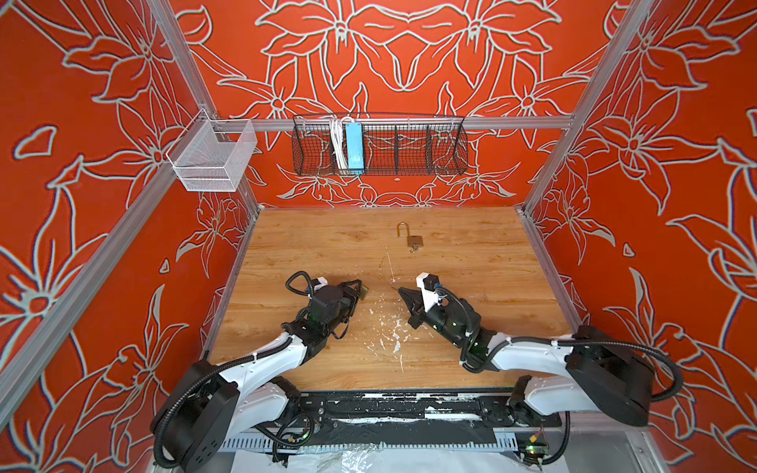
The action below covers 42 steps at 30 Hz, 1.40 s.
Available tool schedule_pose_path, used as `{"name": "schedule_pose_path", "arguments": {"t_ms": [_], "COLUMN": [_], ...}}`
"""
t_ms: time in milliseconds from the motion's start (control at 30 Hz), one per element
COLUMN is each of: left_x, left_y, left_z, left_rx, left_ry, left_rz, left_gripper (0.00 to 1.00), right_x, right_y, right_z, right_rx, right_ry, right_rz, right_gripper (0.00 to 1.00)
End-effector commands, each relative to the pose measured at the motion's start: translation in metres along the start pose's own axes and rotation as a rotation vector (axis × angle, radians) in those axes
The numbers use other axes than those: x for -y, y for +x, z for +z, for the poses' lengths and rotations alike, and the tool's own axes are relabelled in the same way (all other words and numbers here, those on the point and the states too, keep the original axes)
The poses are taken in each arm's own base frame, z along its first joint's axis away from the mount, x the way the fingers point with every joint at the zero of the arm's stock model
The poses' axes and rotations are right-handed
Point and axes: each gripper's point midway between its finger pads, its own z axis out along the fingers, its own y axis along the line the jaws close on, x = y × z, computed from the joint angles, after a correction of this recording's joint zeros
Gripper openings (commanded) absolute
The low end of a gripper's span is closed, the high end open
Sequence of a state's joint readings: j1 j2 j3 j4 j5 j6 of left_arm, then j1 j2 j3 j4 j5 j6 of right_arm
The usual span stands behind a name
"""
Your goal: Unlock with the key
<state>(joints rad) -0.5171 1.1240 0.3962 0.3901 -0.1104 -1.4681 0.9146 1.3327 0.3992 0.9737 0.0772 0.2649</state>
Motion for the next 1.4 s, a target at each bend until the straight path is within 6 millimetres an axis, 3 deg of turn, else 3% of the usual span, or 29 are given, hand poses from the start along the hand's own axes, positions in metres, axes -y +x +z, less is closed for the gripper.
{"name": "schedule_pose_path", "arguments": {"t_ms": [0,133,300,400,567,667,933,1367], "left_x": [0.015,-0.001,0.005,0.008,0.010,0.008,0.015,0.017], "left_y": [0.001,-0.009,-0.028,-0.036,-0.029,-0.027,-0.038,-0.035], "left_z": [-0.008,-0.022,-0.044,-0.054,-0.052,-0.053,-0.067,-0.064], "left_rx": [-0.019,0.035,0.131,0.166,0.128,0.118,0.173,0.149], "left_ry": [0.105,0.188,0.175,0.222,0.210,0.201,0.230,0.241], "left_rz": [-0.119,-0.259,-0.221,-0.243,-0.232,-0.242,-0.201,-0.209], "left_gripper": [0.00,0.00,0.00,0.00,0.00,0.00,0.00,0.00], "right_x": [0.003,0.004,-0.025,-0.038,-0.067,-0.086,-0.093,-0.092], "right_y": [-0.004,0.005,0.006,0.018,0.043,0.045,0.039,0.042], "right_z": [-0.011,-0.022,-0.019,-0.009,0.021,0.036,0.048,0.058], "right_rx": [0.049,0.062,0.091,0.091,0.108,0.112,0.140,0.141], "right_ry": [0.039,0.087,0.126,0.095,0.010,-0.022,-0.002,0.001], "right_rz": [0.166,0.199,0.069,0.073,0.061,0.017,0.013,0.041], "right_gripper": [0.00,0.00,0.00,0.00,0.00,0.00,0.00,0.00]}}
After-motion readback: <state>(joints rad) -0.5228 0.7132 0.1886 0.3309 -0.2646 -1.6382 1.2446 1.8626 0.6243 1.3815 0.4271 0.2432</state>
